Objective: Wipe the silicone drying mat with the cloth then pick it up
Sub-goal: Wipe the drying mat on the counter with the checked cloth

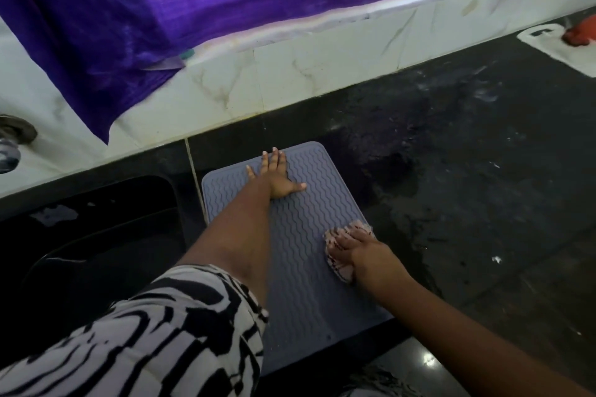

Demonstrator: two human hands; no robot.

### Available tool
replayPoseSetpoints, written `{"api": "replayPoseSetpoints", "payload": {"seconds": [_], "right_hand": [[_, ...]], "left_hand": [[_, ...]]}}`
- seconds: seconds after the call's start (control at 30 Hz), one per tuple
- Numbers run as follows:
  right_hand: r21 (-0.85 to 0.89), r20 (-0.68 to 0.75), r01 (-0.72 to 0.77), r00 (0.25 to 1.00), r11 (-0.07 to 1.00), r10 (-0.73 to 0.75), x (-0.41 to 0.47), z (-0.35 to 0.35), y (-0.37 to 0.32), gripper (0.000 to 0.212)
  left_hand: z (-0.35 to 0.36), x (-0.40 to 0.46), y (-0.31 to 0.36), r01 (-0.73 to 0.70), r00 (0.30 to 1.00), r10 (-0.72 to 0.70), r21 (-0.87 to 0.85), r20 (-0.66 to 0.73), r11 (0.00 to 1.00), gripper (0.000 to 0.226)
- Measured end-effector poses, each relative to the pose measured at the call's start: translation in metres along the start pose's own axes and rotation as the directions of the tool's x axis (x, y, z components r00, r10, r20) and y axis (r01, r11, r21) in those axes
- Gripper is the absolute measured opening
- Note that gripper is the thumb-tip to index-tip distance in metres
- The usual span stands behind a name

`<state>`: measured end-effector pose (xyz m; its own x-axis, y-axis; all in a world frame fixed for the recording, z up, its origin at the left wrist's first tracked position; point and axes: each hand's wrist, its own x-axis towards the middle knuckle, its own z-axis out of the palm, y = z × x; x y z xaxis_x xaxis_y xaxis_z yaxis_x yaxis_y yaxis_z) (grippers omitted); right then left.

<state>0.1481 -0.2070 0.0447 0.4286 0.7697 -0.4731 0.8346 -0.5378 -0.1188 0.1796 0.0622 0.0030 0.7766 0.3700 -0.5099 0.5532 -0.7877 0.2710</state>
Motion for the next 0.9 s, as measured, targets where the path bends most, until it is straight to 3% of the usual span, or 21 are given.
{"api": "replayPoseSetpoints", "payload": {"seconds": [0.07,0.13,0.2,0.23,0.27,0.37,0.47,0.53,0.6,0.7,0.8,0.83,0.9], "right_hand": [[0.098,0.023,-0.001,1.0,0.995,-0.001,-0.027,0.013,-0.001,0.051],[0.081,-0.098,0.054,0.994,0.995,-0.046,-0.052,0.016,-0.004,0.045],[0.066,-0.105,0.028,0.994,0.997,-0.021,-0.079,0.011,-0.013,0.068],[0.054,-0.064,0.035,0.997,0.998,-0.031,-0.089,0.013,-0.018,0.08],[0.08,0.066,0.008,0.998,0.997,-0.013,-0.098,0.017,-0.021,0.078],[0.25,0.247,-0.121,0.967,0.961,0.057,-0.108,0.001,-0.013,0.039],[0.373,0.337,-0.17,0.941,0.912,0.037,-0.09,-0.05,0.015,0.026],[0.465,0.263,-0.151,0.965,0.872,0.027,-0.061,-0.085,0.032,0.024],[0.597,0.088,-0.118,0.993,0.793,0.081,-0.02,-0.108,0.041,0.025],[0.686,-0.15,-0.05,0.966,0.726,0.209,0.051,-0.115,0.037,0.026],[0.701,-0.368,0.072,0.889,0.71,0.273,0.114,-0.112,0.029,0.028],[0.728,-0.381,0.085,0.875,0.68,0.298,0.13,-0.112,0.028,0.028],[0.667,-0.418,0.063,0.856,0.743,0.303,0.166,-0.105,0.035,0.029]], "left_hand": [[0.004,-0.004,0.002,0.005,0.999,-0.006,-0.012,-0.048,1.0,0.107],[0.01,-0.009,0.005,0.031,0.996,-0.033,-0.018,-0.078,0.999,0.101],[0.016,-0.016,0.011,0.049,0.995,-0.049,-0.011,-0.09,0.999,0.092],[0.019,-0.019,0.015,0.055,0.994,-0.057,-0.014,-0.096,0.998,0.087],[0.021,-0.022,0.018,0.064,0.993,-0.066,-0.02,-0.102,0.998,0.082],[0.022,-0.033,0.027,0.114,0.989,-0.113,0.012,-0.096,0.993,0.074],[0.021,-0.041,0.034,0.161,0.983,-0.153,0.078,-0.106,0.984,0.072],[0.021,-0.045,0.039,0.135,0.984,-0.131,0.032,-0.117,0.99,0.069],[0.02,-0.044,0.046,0.07,0.981,-0.075,-0.036,-0.178,0.997,0.069],[0.011,-0.04,0.049,-0.007,0.974,-0.012,-0.085,-0.224,0.996,0.08],[0.0,-0.033,0.042,-0.019,0.98,-0.007,-0.129,-0.199,0.991,0.115],[-0.002,-0.029,0.039,-0.027,0.986,0.007,-0.115,-0.169,0.993,0.132],[-0.001,-0.02,0.032,-0.009,0.997,0.009,0.004,-0.072,1.0,0.153]]}}
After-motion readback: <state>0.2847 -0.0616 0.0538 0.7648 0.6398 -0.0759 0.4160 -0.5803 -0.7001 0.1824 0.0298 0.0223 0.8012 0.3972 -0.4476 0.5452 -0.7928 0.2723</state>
